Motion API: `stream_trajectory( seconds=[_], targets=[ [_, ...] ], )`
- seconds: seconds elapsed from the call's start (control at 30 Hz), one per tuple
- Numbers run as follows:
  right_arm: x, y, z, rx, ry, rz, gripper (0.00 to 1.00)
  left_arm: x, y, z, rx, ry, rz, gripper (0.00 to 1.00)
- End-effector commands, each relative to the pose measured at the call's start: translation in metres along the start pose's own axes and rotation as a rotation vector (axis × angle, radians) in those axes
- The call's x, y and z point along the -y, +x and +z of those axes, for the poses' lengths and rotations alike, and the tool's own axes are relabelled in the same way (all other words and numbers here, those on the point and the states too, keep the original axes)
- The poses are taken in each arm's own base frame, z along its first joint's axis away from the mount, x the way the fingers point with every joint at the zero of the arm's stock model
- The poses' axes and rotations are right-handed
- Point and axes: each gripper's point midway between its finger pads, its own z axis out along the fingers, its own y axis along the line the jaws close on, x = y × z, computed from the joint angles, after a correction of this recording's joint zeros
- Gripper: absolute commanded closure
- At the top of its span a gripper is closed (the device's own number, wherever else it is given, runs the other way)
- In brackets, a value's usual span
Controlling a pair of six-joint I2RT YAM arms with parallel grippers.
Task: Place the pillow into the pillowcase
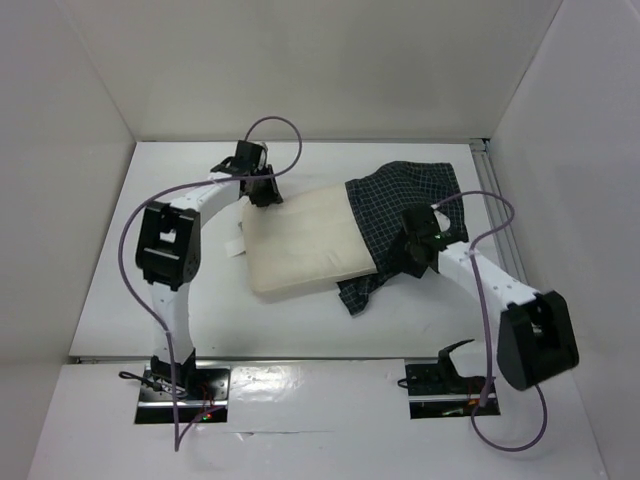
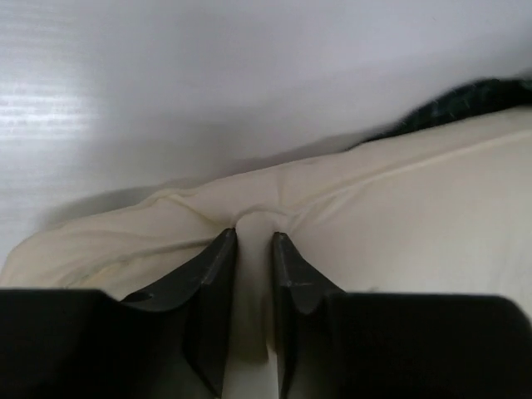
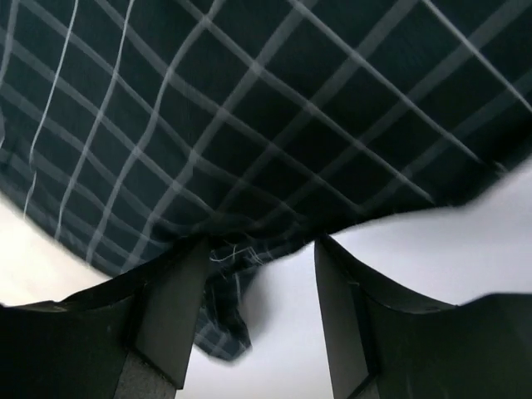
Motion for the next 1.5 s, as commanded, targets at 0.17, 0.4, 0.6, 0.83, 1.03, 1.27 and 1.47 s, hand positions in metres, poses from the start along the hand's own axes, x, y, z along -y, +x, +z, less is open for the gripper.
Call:
stream_trajectory(
  seconds=[0.17,0.4,0.6,0.83,1.03,1.27,1.47],
  targets=[
    [-0.079,-0.127,0.061,0.196,-0.013,-0.111,0.31,0.047,0.129,-0.110,-0.181,0.242,0.056,0.67],
    [-0.124,-0.201,0.009,0.356,-0.047,-0.227,0.25,0.079,0.171,-0.179,-0.198,0.314,0.174,0.26],
    [-0.194,-0.127,-0.029,0.322,-0.239,-0.586,0.25,0.010,0.101,-0.189,0.019,0.081,0.027,0.33],
    [-0.240,0.007,-0.031,0.222,-0.242,-0.922,0.19,-0.042,0.116,-0.170,-0.021,0.085,-0.233,0.30],
    [-0.222,0.034,0.032,0.129,-0.054,-0.912,0.16,-0.044,0.135,-0.158,-0.043,0.170,-0.295,0.29],
    [-0.206,0.030,0.067,0.096,0.032,-0.905,1.00,-0.011,0.153,-0.144,-0.113,0.269,-0.216,0.28],
    [-0.239,-0.022,-0.016,0.131,-0.389,-0.789,1.00,0.022,0.157,-0.132,-0.130,0.418,-0.157,0.27]
  ],
)
